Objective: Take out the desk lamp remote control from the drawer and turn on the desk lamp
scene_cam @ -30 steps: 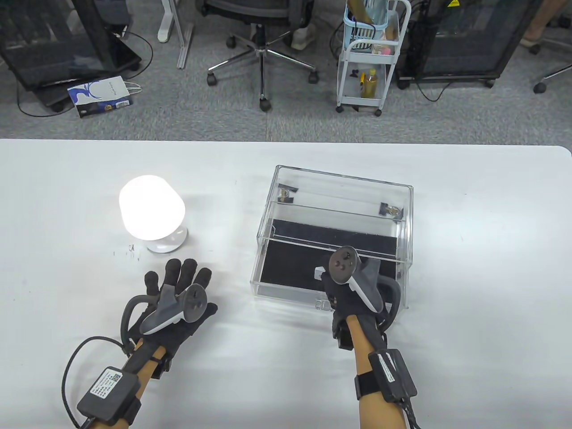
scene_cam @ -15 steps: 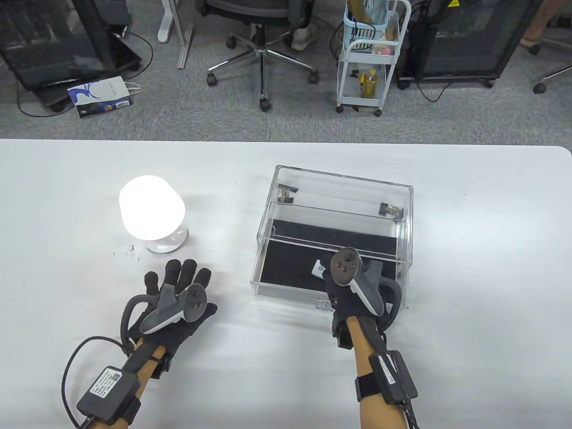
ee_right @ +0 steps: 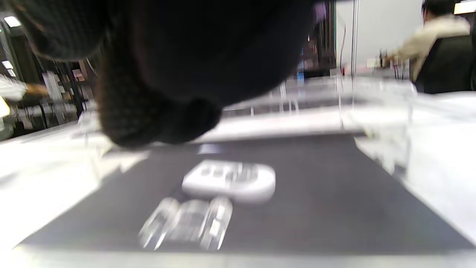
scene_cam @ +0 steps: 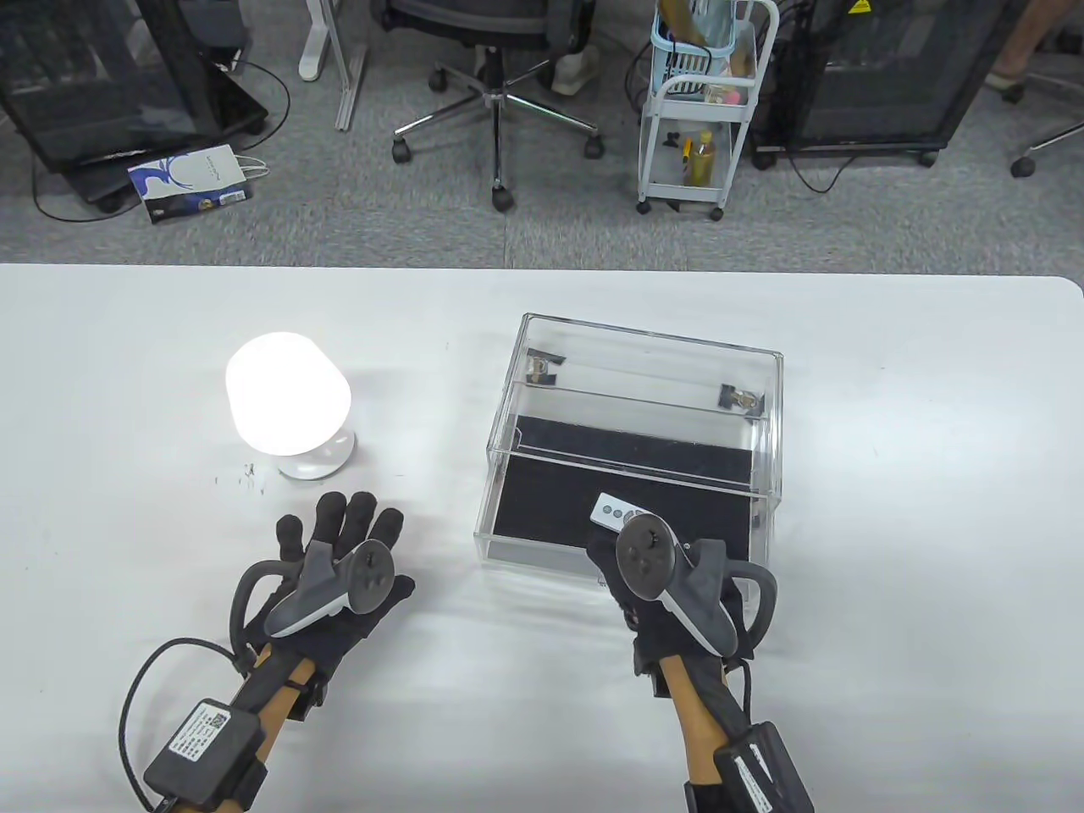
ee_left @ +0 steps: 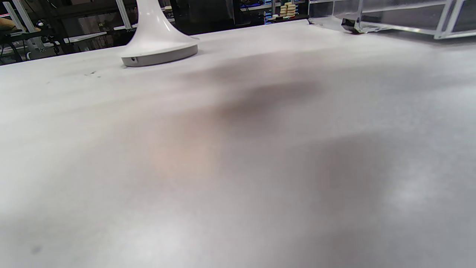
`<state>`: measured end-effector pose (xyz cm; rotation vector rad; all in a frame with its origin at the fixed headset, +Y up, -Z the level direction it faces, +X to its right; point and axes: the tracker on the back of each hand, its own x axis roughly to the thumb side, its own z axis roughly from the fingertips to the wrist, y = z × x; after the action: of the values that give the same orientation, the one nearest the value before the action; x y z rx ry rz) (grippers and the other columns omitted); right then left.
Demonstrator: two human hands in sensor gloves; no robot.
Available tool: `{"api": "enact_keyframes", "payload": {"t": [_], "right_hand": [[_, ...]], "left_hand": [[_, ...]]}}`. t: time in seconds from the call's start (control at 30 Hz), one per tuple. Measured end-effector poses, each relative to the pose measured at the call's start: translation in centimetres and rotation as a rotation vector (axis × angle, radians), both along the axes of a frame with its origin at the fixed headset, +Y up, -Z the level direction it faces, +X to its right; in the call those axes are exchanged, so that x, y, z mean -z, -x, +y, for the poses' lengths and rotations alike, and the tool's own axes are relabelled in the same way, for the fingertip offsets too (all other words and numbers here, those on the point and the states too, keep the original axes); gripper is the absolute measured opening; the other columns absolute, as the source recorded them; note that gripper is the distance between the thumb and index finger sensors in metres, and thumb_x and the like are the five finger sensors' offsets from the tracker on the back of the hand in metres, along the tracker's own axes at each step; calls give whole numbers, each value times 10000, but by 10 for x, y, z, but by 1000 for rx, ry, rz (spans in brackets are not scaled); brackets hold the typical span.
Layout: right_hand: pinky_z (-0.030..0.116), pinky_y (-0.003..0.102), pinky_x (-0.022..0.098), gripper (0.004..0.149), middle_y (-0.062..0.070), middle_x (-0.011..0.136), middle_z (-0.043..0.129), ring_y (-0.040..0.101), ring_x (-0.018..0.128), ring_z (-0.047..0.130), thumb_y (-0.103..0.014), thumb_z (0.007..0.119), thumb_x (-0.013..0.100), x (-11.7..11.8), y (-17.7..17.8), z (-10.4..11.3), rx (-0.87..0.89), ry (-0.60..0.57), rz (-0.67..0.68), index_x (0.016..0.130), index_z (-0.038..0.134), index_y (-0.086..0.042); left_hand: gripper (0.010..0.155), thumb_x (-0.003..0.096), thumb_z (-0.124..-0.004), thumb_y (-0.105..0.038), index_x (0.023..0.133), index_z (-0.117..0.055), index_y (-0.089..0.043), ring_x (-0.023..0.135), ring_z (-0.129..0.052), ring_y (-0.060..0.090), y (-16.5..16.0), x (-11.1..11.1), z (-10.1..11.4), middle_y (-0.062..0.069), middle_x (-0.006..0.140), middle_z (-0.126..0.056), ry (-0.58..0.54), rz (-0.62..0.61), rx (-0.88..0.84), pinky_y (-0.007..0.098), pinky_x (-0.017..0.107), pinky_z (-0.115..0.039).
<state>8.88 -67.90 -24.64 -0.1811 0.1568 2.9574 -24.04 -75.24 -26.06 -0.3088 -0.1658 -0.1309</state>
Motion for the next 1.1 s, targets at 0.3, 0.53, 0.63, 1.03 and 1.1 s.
{"api": "enact_keyframes", "payload": {"t": [0.3, 0.53, 0.63, 1.03, 1.1], "right_hand": [[910, 257, 245, 697, 49, 624, 1094, 195, 383, 1108, -758, 726, 364, 11, 10, -52, -323, 254, -71, 753, 926, -215], [910, 233, 217, 775, 48, 563, 1102, 182, 326, 1104, -839, 685, 319, 13, 14, -70, -372, 212, -133, 684, 948, -209], [912, 218, 186, 798, 37, 504, 1115, 164, 270, 1102, -871, 671, 292, 12, 15, -71, -394, 155, -148, 638, 971, -217], [886, 211, 116, 728, 38, 364, 1122, 155, 145, 1068, -829, 759, 301, 34, 17, -63, -371, 79, -154, 533, 1008, -186], [885, 210, 123, 726, 34, 371, 1121, 156, 154, 1067, -828, 756, 304, 43, 15, -62, -360, 78, -177, 542, 1006, -190]], "left_hand": [[762, 399, -371, -738, 1050, -82, -468, 1167, -33, 296, 4, -2, 4, -70, 1210, -32, -10, 18, -1, 695, 733, -150], [762, 398, -372, -738, 1049, -83, -470, 1170, -36, 292, 2, -1, 2, -73, 1212, -37, -3, 15, 7, 695, 734, -148], [761, 398, -372, -738, 1049, -83, -470, 1170, -70, 292, 3, -1, 3, -72, 1213, -38, -10, 16, -4, 696, 733, -147], [761, 398, -373, -738, 1050, -85, -470, 1174, -73, 293, 4, 2, 2, -70, 1215, -48, -7, 19, -21, 696, 734, -151], [761, 399, -372, -738, 1050, -84, -470, 1174, -74, 293, 4, 3, 1, -72, 1216, -49, -3, 20, -25, 696, 733, -150]]}}
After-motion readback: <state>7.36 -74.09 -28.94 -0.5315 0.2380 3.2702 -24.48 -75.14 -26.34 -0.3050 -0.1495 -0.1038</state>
